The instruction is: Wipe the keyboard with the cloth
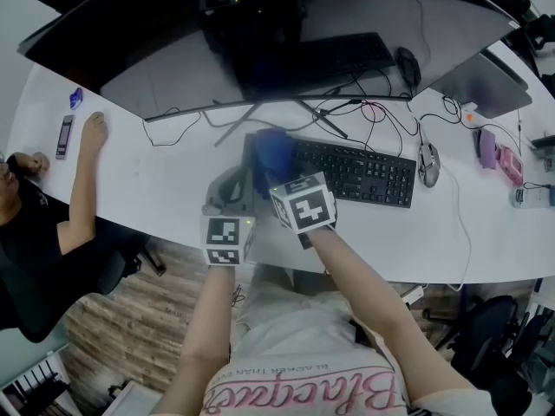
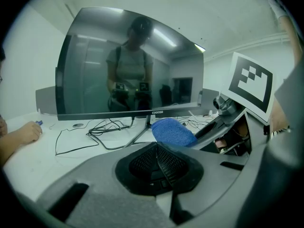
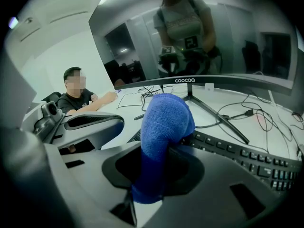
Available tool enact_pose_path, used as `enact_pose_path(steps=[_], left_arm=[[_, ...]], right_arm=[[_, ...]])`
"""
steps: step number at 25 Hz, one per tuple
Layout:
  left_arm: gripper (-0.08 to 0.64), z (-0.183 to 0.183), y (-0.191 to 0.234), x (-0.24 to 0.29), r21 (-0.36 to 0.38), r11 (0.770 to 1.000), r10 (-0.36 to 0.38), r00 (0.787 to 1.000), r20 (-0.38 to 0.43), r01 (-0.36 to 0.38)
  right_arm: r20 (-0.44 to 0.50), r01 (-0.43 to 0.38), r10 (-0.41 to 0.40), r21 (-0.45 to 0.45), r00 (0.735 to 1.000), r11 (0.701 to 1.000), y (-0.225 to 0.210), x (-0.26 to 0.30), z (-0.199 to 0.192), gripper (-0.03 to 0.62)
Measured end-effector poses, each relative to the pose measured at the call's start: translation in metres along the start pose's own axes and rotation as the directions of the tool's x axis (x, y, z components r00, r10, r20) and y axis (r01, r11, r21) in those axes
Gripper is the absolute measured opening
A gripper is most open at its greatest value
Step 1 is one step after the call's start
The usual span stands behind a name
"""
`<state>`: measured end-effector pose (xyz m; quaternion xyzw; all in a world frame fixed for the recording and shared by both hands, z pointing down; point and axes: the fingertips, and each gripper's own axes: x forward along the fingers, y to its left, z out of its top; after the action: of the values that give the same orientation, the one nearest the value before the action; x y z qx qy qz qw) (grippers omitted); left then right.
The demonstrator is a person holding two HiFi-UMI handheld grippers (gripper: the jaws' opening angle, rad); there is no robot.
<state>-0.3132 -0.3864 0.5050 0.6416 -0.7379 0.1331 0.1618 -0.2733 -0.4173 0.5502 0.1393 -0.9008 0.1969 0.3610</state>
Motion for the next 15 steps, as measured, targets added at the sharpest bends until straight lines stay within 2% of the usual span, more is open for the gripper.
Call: enact_pose_path(steps=[15], left_arm=[[0.006,0.003,-0.058,0.028,0.028,0.998,-0.063,0.997,-0.034,0.064]], right_arm=[[0.014,0.042,-0.042,0.038,0.999,0.998,-0.044,-0.035,-0.021,0.1]])
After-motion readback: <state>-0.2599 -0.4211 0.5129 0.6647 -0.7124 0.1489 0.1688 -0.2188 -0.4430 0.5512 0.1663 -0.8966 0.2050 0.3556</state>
